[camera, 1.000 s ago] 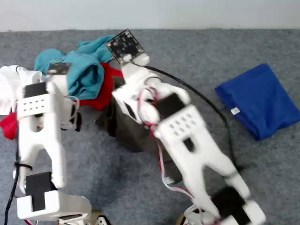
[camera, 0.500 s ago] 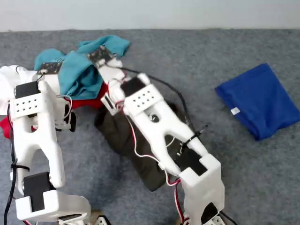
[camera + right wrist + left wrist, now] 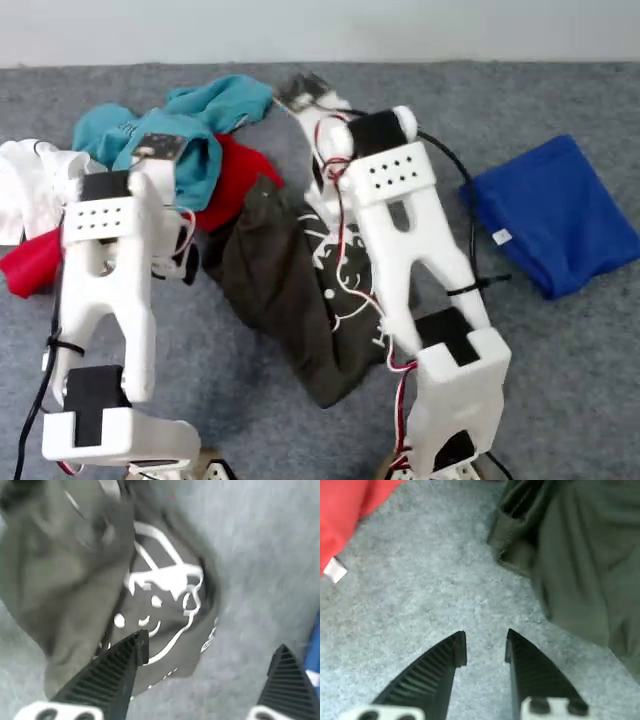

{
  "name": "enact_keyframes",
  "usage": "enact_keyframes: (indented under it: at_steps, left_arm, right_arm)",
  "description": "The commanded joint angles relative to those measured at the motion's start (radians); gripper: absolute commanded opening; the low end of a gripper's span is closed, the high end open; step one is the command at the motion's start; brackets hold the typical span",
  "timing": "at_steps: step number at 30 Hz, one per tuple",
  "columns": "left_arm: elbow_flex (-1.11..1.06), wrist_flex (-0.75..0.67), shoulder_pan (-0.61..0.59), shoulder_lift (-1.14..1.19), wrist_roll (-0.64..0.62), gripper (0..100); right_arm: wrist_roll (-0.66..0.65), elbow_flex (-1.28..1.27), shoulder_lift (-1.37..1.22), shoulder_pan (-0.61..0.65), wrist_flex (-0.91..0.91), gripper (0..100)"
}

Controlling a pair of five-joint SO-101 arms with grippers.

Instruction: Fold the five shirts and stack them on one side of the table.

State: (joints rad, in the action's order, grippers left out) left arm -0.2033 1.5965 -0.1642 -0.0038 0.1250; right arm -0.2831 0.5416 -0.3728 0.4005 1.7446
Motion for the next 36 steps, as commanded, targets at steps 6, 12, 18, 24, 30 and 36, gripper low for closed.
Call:
enact_keyframes:
  at_steps: [6,12,18,24,30,36]
  left_arm:
    - [0.004,0.002,0.011,-0.003,-0.003,14]
    - [0.004,0.006,0.011,-0.003,-0.003,14]
    - [0.004,0.006,0.012,-0.003,-0.003,14]
    - [0.004,0.006,0.012,-0.003,-0.003,14]
    - [0.004,0.006,0.012,-0.003,-0.003,14]
    - [0.004,0.006,0.012,-0.002,-0.003,14]
  right_arm:
    - [-0.014,-0.232,-0.196,-0.005,-0.211,37.2]
    - [-0.048,-0.226,-0.355,-0.022,-0.234,31.9]
    - [-0.109,-0.201,-0.386,-0.087,-0.226,0.0]
    - [-0.109,0.028,-0.300,-0.168,-0.042,1.0]
    - [-0.109,0.457,-0.168,-0.243,0.035,0.9]
    - [-0.106,0.621,-0.234,-0.275,-0.099,0.9]
